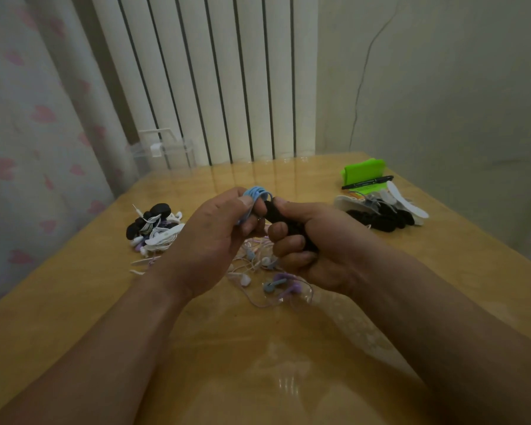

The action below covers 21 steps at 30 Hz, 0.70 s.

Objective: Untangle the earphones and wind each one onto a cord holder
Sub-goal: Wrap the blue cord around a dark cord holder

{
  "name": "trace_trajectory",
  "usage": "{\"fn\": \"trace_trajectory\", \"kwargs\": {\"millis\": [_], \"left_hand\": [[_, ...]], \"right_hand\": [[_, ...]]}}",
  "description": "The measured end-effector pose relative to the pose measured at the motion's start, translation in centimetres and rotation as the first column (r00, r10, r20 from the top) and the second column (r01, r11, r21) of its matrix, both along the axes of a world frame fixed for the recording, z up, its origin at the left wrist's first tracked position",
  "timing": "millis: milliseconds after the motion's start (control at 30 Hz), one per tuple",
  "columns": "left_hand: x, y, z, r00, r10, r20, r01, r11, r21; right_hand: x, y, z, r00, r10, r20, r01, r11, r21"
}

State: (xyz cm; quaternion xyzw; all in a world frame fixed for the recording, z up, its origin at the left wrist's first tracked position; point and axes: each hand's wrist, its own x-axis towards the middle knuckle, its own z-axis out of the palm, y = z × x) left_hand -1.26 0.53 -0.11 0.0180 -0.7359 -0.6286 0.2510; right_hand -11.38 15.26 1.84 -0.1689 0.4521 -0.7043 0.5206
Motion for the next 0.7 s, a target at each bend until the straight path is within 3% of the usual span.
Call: {"fn": "trace_trajectory", "kwargs": {"millis": [200, 300, 333, 400, 467, 533, 600, 700], "left_hand": [[-0.2, 0.9, -0.4, 0.998, -0.047, 0.032, 0.045, 0.997, 0.063], [-0.3, 0.7, -0.5, 0.998, -0.039, 0.044, 0.037, 0.998, 0.056], [-0.3, 0.7, -0.5, 0.998, -0.034, 0.047, 0.032, 0.999, 0.039], [-0.1, 0.8, -0.3, 0.998, -0.01, 0.058, 0.011, 1.0, -0.001], [0.0, 1.0, -0.1, 0.999, 0.004, 0.054, -0.002, 1.0, -0.03], [0.2, 1.0, 0.1, 0.999, 0.004, 0.045, -0.002, 0.999, -0.041], [0.1, 1.0, 0.1, 0.999, 0.018, 0.033, -0.016, 0.998, -0.059], [-0.5, 1.8, -0.4, 0.992, 0.128, -0.006, -0.127, 0.972, -0.198]], "right_hand": [[-0.1, -0.4, -0.4, 0.982, -0.05, -0.181, 0.057, 0.998, 0.035], [0.1, -0.5, -0.2, 0.931, -0.107, -0.349, 0.147, 0.985, 0.09], [0.3, -0.5, -0.1, 0.893, -0.134, -0.43, 0.198, 0.975, 0.105], [0.5, -0.5, 0.1, 0.729, -0.147, -0.669, 0.305, 0.944, 0.124], [0.4, -0.3, 0.0, 0.621, -0.14, -0.771, 0.322, 0.943, 0.088], [0.3, -0.1, 0.1, 0.712, -0.146, -0.687, 0.29, 0.952, 0.098], [0.3, -0.2, 0.0, 0.839, -0.194, -0.509, 0.272, 0.959, 0.083], [0.2, -0.9, -0.6, 0.911, -0.282, -0.301, 0.3, 0.954, 0.015]]}}
